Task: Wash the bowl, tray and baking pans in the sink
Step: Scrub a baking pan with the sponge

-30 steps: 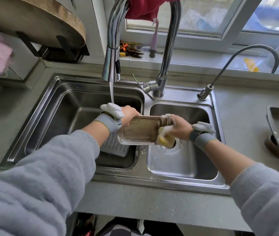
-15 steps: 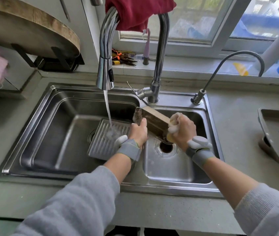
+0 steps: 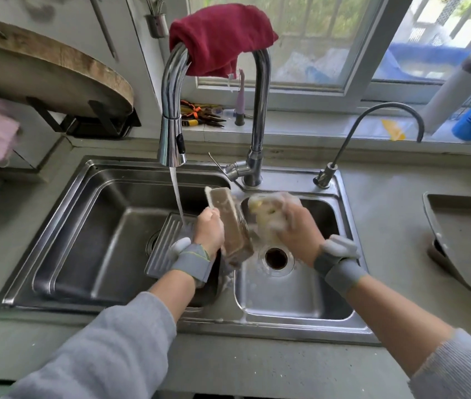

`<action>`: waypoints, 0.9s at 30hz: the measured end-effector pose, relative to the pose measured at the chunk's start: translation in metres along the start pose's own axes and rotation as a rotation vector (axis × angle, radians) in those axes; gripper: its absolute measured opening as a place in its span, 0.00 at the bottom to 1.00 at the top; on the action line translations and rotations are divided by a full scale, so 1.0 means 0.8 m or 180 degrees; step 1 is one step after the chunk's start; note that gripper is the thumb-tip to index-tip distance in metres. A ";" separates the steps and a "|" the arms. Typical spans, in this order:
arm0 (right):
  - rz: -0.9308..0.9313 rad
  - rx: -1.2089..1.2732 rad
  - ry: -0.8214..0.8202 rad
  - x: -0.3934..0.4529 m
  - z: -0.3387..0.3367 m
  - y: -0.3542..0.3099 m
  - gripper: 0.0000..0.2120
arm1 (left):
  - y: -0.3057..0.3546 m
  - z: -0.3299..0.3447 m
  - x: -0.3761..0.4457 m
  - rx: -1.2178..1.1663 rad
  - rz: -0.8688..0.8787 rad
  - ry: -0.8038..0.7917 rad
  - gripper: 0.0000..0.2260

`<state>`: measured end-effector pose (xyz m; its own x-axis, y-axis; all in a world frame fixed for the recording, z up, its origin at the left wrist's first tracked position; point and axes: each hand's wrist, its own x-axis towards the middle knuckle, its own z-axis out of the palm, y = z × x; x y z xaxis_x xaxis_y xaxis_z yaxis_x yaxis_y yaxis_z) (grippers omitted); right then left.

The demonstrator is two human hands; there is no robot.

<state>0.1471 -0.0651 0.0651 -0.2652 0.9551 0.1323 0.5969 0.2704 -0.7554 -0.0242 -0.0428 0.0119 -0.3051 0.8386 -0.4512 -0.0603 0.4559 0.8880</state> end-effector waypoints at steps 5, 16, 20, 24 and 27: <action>0.0590 0.1356 -0.0710 0.019 0.031 -0.023 0.26 | -0.018 0.007 -0.015 0.0036 0.0262 -0.0229 0.14; -0.0135 -0.0118 -0.0565 0.017 0.066 -0.036 0.18 | 0.004 -0.016 0.000 0.0566 0.0531 -0.0269 0.23; 0.0137 -0.0207 -0.0509 0.044 0.047 -0.044 0.21 | 0.002 0.000 -0.018 0.0101 0.0158 -0.0396 0.27; -0.0687 -0.0027 -0.0935 -0.028 0.059 -0.044 0.12 | 0.006 -0.030 0.006 -0.0469 -0.0524 -0.0246 0.17; -0.0735 -0.0194 -0.0874 -0.047 0.053 -0.024 0.18 | -0.016 -0.037 0.003 -0.0622 -0.0653 -0.0293 0.20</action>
<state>0.1139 -0.1115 0.0471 -0.5868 0.8020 0.1112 0.5394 0.4896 -0.6851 -0.0522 -0.0553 0.0018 -0.1807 0.7626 -0.6212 -0.2962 0.5600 0.7737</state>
